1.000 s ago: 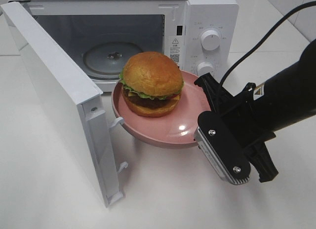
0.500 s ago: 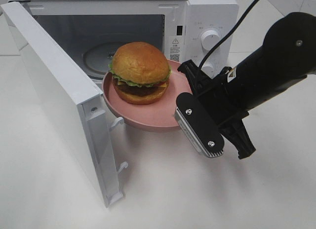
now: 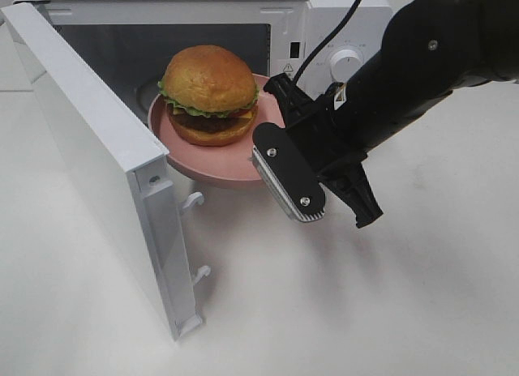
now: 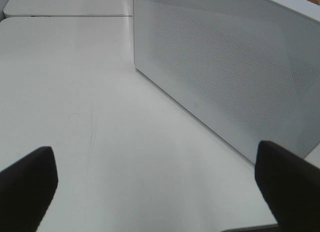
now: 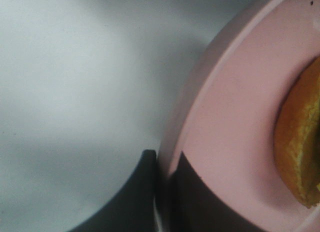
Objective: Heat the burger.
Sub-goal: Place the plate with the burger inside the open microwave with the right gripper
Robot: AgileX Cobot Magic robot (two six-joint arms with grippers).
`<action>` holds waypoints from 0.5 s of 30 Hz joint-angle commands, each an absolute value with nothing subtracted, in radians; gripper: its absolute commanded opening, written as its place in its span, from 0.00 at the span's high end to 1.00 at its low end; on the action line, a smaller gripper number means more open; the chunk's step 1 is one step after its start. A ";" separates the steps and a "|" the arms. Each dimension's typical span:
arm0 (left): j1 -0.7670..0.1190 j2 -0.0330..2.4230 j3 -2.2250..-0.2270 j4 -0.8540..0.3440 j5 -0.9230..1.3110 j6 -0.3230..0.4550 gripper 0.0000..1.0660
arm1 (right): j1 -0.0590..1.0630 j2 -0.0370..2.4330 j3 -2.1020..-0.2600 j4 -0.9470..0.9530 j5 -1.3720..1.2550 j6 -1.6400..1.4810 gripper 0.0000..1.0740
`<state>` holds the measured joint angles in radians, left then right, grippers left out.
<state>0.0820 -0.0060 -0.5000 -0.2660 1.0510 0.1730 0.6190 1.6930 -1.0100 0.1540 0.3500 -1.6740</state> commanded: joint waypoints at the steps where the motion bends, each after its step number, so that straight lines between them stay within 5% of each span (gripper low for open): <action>1: 0.085 -0.025 -0.499 -0.271 1.039 0.174 0.06 | 0.624 1.689 -1.039 0.156 0.321 -1.667 1.00; 15: 0.085 -0.025 -0.499 -0.271 1.039 0.174 0.06 | 0.624 1.798 -1.205 0.156 0.406 -1.640 1.00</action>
<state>0.0820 -0.0060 -0.5000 -0.2660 1.0510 0.1730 0.6200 1.8070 -1.1850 0.1540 0.4550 -1.6570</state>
